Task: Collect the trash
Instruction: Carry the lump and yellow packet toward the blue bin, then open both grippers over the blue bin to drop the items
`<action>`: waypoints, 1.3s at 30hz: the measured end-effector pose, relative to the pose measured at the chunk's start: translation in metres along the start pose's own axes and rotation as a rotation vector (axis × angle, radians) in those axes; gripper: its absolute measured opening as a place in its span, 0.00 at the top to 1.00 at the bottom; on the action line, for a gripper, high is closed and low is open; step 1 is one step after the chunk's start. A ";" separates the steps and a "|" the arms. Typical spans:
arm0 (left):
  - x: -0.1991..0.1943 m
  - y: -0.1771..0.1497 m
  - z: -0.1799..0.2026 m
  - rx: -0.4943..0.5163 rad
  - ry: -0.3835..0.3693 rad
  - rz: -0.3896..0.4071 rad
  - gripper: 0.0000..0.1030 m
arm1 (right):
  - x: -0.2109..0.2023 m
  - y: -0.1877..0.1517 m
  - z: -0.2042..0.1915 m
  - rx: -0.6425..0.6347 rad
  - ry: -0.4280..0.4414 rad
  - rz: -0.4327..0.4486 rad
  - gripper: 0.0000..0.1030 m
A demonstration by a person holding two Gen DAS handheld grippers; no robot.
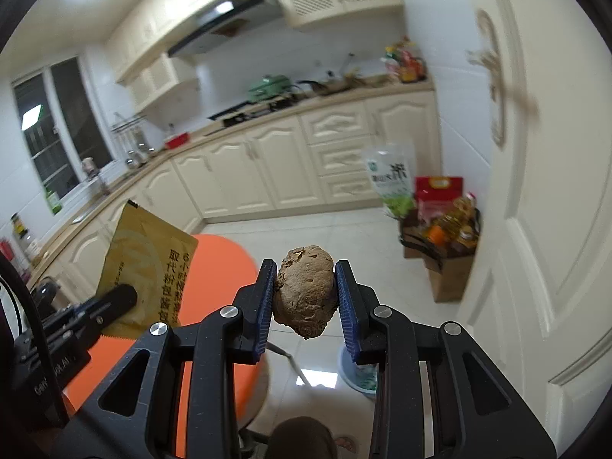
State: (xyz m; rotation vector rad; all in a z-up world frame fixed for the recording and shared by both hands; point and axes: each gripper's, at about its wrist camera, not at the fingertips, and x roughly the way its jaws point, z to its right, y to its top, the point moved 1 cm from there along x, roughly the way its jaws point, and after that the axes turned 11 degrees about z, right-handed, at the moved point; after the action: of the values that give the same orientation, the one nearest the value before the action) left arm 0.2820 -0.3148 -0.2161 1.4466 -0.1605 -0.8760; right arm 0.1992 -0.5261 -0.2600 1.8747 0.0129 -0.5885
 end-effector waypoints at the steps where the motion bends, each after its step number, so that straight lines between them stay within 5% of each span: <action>1: 0.012 -0.003 0.005 0.004 -0.008 -0.022 0.99 | 0.006 -0.001 0.012 0.011 -0.015 -0.010 0.72; 13: 0.174 -0.019 0.036 0.019 -0.016 -0.303 0.99 | 0.134 -0.062 0.122 0.159 -0.083 -0.251 0.72; 20: 0.285 -0.008 0.051 0.015 0.017 -0.435 0.99 | 0.197 -0.099 0.158 0.226 -0.079 -0.359 0.72; 27: 0.353 -0.005 0.047 0.021 0.039 -0.522 0.98 | 0.247 -0.130 0.184 0.266 -0.085 -0.441 0.72; 31: 0.373 -0.007 0.044 0.037 0.071 -0.565 0.84 | 0.265 -0.144 0.196 0.296 -0.091 -0.475 0.69; 33: 0.378 -0.007 0.046 0.046 0.088 -0.577 0.46 | 0.268 -0.148 0.202 0.315 -0.091 -0.483 0.59; 34: 0.380 -0.006 0.047 0.048 0.103 -0.572 0.39 | 0.266 -0.149 0.204 0.321 -0.094 -0.482 0.51; 35: 0.377 -0.007 0.047 0.047 0.106 -0.565 0.35 | 0.264 -0.148 0.206 0.325 -0.106 -0.475 0.32; 39: 0.367 -0.004 0.057 0.071 0.125 -0.547 0.20 | 0.247 -0.142 0.210 0.332 -0.165 -0.434 0.00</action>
State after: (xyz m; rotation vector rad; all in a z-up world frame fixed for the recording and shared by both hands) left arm 0.5006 -0.5804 -0.3572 1.6363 0.3166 -1.2222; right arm 0.2931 -0.7232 -0.5384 2.1527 0.2316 -1.0964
